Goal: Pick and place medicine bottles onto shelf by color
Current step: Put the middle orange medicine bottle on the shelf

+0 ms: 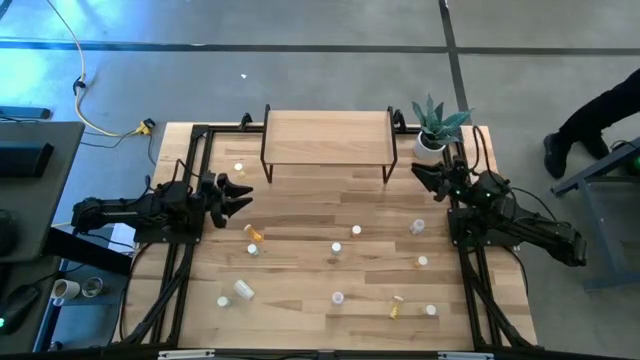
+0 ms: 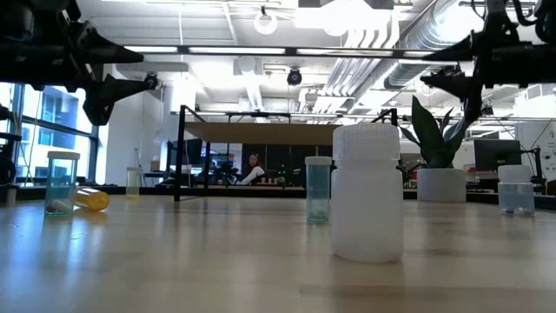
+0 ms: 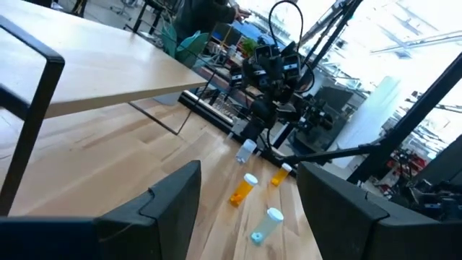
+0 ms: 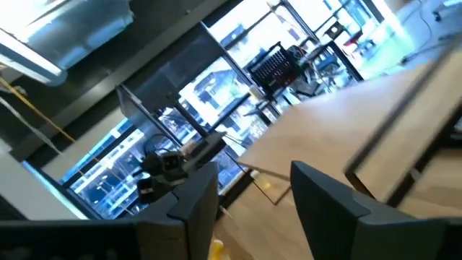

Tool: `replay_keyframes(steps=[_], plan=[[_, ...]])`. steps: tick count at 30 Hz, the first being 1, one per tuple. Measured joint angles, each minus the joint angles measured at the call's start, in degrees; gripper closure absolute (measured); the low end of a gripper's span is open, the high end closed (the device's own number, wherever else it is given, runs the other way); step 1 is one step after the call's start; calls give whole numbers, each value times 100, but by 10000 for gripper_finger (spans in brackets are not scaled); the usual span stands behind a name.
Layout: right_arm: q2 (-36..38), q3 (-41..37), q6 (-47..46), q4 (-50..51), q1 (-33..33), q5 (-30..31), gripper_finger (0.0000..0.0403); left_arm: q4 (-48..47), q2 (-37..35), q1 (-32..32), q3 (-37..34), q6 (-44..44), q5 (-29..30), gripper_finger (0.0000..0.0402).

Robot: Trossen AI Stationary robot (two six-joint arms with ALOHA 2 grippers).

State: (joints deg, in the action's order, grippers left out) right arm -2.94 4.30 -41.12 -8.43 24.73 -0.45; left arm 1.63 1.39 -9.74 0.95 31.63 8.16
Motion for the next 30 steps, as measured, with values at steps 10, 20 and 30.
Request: replay_keyframes(steps=[10, 20, 30], plan=[[-4, 782, 403, 230, -2, -149, 185, 6, 0, 0, -1, 725, 0, 181], [-870, 2067, 1335, 2236, -2, -792, 185, -1, 0, 0, 0, 725, -2, 181], [-2578, 3142, 2534, 3578, -76, -1490, 185, -1, 0, 1, 0, 725, 4, 181]])
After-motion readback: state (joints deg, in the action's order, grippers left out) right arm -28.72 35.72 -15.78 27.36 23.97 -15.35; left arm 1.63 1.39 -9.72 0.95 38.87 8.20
